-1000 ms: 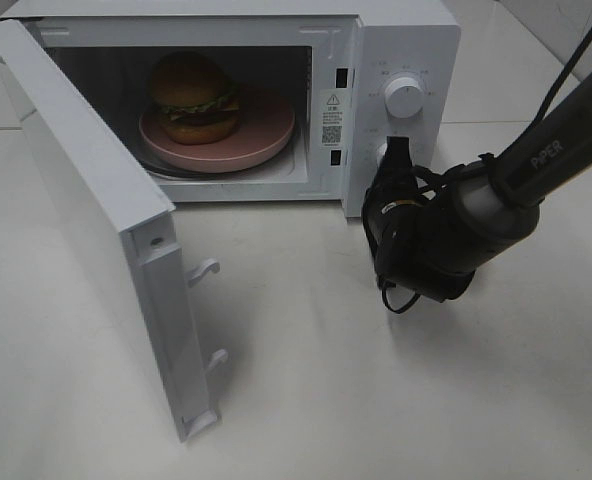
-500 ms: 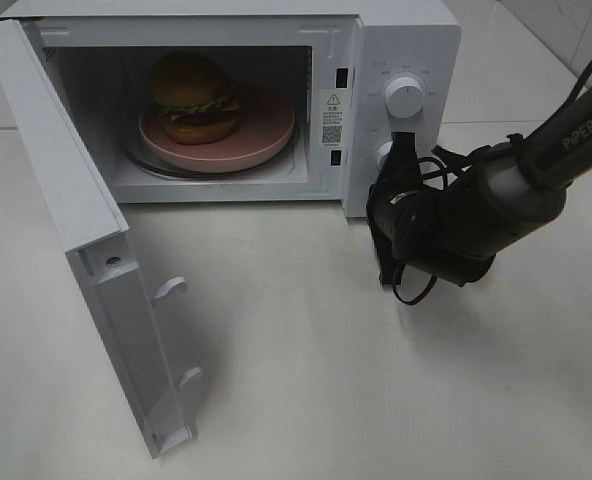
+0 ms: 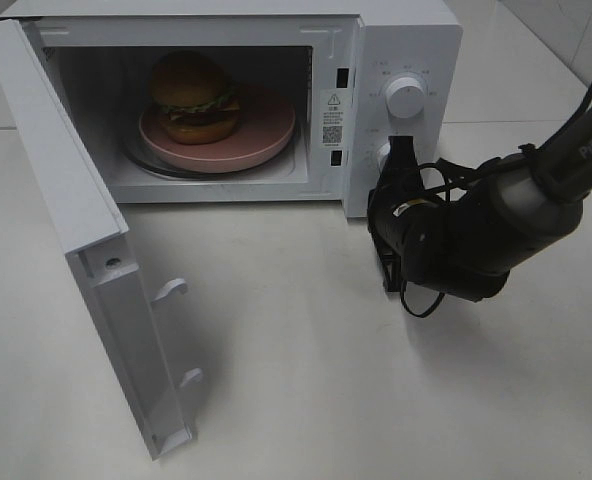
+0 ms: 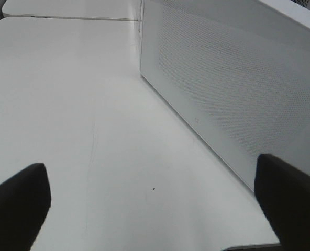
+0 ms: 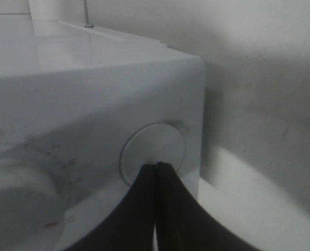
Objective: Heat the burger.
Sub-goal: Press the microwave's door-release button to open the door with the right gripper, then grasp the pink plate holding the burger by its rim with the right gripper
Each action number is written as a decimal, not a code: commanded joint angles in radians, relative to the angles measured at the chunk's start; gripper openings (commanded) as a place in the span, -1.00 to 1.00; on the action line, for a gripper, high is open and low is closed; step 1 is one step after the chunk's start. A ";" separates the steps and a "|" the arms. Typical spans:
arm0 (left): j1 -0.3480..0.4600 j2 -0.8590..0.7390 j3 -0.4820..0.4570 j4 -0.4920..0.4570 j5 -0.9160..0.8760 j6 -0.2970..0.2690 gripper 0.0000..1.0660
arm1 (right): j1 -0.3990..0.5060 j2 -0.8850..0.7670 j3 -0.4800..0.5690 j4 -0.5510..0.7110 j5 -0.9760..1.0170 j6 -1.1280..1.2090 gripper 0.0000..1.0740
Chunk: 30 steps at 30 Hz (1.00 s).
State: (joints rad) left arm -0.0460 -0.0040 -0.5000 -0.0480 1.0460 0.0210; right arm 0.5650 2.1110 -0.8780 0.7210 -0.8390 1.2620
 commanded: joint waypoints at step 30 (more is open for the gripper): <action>0.002 -0.020 0.003 -0.006 -0.009 -0.001 0.83 | 0.006 -0.459 0.295 -0.140 0.365 -0.422 -0.94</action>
State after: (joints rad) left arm -0.0460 -0.0040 -0.5000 -0.0480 1.0460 0.0210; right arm 0.5730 1.6790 -0.5830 0.6190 -0.5240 0.8980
